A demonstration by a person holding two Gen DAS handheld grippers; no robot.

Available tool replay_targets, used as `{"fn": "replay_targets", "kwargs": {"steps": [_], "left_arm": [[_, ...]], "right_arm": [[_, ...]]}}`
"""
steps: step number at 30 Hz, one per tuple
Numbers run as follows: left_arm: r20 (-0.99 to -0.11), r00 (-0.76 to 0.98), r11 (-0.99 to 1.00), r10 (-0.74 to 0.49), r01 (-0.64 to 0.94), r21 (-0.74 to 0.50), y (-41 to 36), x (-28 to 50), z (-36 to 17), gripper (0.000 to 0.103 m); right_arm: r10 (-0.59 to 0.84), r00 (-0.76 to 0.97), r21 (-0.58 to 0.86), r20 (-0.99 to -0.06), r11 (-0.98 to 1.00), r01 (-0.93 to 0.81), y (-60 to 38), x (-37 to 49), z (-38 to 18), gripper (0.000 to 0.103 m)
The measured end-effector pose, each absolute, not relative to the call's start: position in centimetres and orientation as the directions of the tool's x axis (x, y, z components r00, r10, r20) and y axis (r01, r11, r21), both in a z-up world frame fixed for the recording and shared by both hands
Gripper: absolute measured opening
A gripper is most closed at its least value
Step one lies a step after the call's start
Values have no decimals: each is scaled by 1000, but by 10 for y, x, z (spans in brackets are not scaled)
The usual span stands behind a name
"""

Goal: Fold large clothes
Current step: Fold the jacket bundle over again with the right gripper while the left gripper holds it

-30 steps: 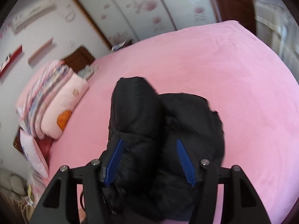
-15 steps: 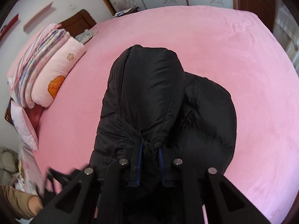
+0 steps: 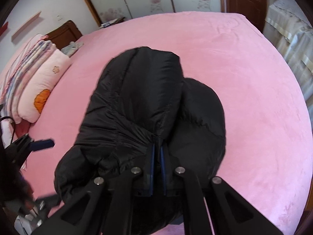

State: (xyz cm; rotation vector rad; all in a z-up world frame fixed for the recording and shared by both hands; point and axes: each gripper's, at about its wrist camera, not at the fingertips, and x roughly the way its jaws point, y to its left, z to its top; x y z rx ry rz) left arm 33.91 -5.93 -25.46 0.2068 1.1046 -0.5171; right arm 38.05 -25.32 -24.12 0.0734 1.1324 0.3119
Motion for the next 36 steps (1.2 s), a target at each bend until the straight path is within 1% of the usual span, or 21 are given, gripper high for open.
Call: {"fn": "replay_targets", "kwargs": {"steps": [1,2,4,6,10,11,12,13,16,18,20,22,23,27,28,29,30,31,32,35,36], "left_arm": [[-886,353,852,-301,516,-84,-84,309,-250,102],[-877,358,842,-320,532,-90,-83,299,-244,102],[-859,356,834,-368,535,-136,-76,302,-231,102],[-840,393,855,-375,496,-150,-63,299,-203,102],[-864,445,938,-236,335,-84,-34,338,-237,101],[-885,418,951,-206,298,-81,-28,347,-251,97],[-898,386,955,-209,277,-103,-24,354,-264,93],[-902,367,955,-227,267,-131,-24,366,-283,92],[-890,368,949,-270,260,-180,-28,367,-288,92],[-885,376,946,-274,272,-177,-32,368,-290,92],[-883,371,940,-288,284,-187,-33,368,-293,92],[-883,349,930,-316,301,-214,-28,367,-297,92],[-882,343,926,-322,309,-218,-27,373,-305,92],[-880,348,916,-323,350,-198,-32,357,-295,92],[-879,349,915,-324,352,-198,-33,356,-295,92],[-878,350,915,-326,351,-200,-34,355,-294,92],[-876,351,915,-330,348,-205,-34,354,-294,92],[-876,350,915,-332,344,-209,-32,354,-294,92],[-876,346,915,-335,342,-215,-33,351,-295,92],[-873,344,915,-347,329,-234,-28,359,-293,92],[-866,361,919,-347,316,-236,-23,360,-288,92]], "right_arm": [[279,378,216,-882,955,-201,-256,380,-246,3],[273,374,212,-886,957,-196,-257,379,-249,3],[242,372,183,-896,965,-188,-259,375,-256,2],[216,356,167,-909,972,-164,-266,371,-266,0],[218,324,195,-921,975,-104,-281,363,-283,0],[225,325,206,-919,974,-91,-283,360,-282,0],[236,332,223,-913,972,-77,-285,357,-278,0],[255,345,248,-903,967,-64,-287,355,-272,0],[336,401,359,-852,933,-19,-295,348,-249,4],[403,444,450,-801,893,0,-299,343,-229,22],[467,466,527,-752,850,-1,-297,342,-217,70],[505,445,557,-740,830,-16,-285,347,-212,87],[509,426,553,-748,833,-23,-277,352,-213,87],[451,347,488,-822,873,21,-255,373,-237,87],[460,335,495,-822,869,21,-249,378,-243,87],[469,325,499,-821,866,12,-244,382,-247,84],[467,317,492,-826,870,1,-238,385,-250,76],[460,319,477,-829,879,-28,-230,386,-252,39],[442,322,450,-838,892,-53,-227,389,-254,20],[368,369,337,-853,930,-148,-216,383,-247,12],[356,389,322,-850,934,-152,-220,377,-245,11]]}}
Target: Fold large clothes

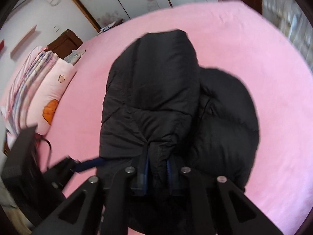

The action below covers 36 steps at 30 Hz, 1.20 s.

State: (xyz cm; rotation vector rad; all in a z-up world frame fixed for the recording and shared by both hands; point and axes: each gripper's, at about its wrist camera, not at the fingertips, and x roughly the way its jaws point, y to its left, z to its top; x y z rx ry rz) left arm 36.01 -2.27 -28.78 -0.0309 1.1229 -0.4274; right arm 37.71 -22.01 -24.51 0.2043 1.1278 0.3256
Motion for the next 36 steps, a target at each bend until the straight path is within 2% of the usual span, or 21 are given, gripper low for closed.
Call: {"fn": "replay_targets", "kwargs": {"steps": [3,7,13,17,21,26,30,32,36], "left_arm": [[-837,434,937,-334,249,-245,-5,371,-275,92],[-829,472,953,-300,185,-240,-2,400,-276,92],[-857,485,981,-174,159,-109,-50,433,-309,90],[-873,463,985,-151,148,-92,-61,441,-333,93],[-883,460,986,-95,164,-20,-75,446,-362,99],[-895,440,990,-75,140,-14,-72,450,-383,100],[-888,456,986,-65,167,14,-74,448,-378,100],[-882,463,983,-85,186,3,-74,447,-373,100],[-876,470,981,-109,192,-19,-69,447,-369,100]], "right_arm": [[317,443,324,-839,944,-63,-250,357,-249,11],[329,456,410,-827,908,89,-284,334,-284,11],[360,532,508,-766,846,160,-293,323,-312,12],[326,548,498,-770,844,197,-299,319,-331,13],[293,540,457,-789,867,198,-301,321,-357,15],[290,525,448,-800,871,200,-295,326,-379,15],[274,509,417,-816,889,190,-286,333,-373,17],[226,504,349,-834,923,162,-276,336,-355,24],[140,545,247,-827,961,127,-272,329,-308,24]]}}
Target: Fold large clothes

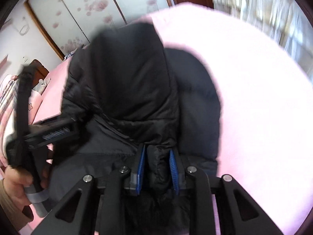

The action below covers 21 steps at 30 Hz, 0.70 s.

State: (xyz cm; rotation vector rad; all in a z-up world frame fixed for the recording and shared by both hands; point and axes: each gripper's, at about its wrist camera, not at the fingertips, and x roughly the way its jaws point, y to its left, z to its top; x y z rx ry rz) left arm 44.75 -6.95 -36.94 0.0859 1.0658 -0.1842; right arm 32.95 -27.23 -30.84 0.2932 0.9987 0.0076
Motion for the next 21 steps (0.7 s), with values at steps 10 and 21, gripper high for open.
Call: {"fn": "replay_targets", "kwargs": {"steps": [10,21], "left_arm": [[-861,491,982,-130,186,-42,-66,445,-375,100],[-856,488,972,-169,224,-64,-61,438,-379,101]], "right_arm": [[187,646,162,-740,982,-98,-254,397,-258,22],[162,472,224,-867,972,78,-292,450,-341,0]]}}
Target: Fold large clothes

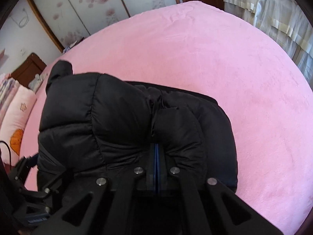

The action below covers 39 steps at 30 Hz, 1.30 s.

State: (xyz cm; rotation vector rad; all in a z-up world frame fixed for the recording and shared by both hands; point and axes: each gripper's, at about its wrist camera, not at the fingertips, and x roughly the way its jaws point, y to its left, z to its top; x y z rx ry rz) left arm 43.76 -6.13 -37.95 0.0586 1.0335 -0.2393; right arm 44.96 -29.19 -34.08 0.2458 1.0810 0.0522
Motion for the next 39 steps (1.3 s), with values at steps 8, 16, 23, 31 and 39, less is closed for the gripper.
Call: {"fn": "replay_targets", "kwargs": {"steps": [8,16,23,31,39], "left_arm": [[-874,448,970,-188,227,-92,-51,444,-376,102],[-847,469,951,-252,284,-125,-30,432,-315,102],[-847,393,932,-357,204,-298,15,434,-294,102],[-882,306,933,-359,142,-331,33,428,-329,103],[-898,258,933,-357,150,-327,14,440,-361,103]], "right_arm": [[221,444,297,-868,949,109,-301,461,-342,5],[264,547,365,-795,927,83,-328,415,-267,84],[358,599,488,-716,871,62,-382,372,-231,99],[408,478,492,-778,868,59,-388,363,-265,99],[385,376,431,-843,901,44,-364,380,-293,99]]}}
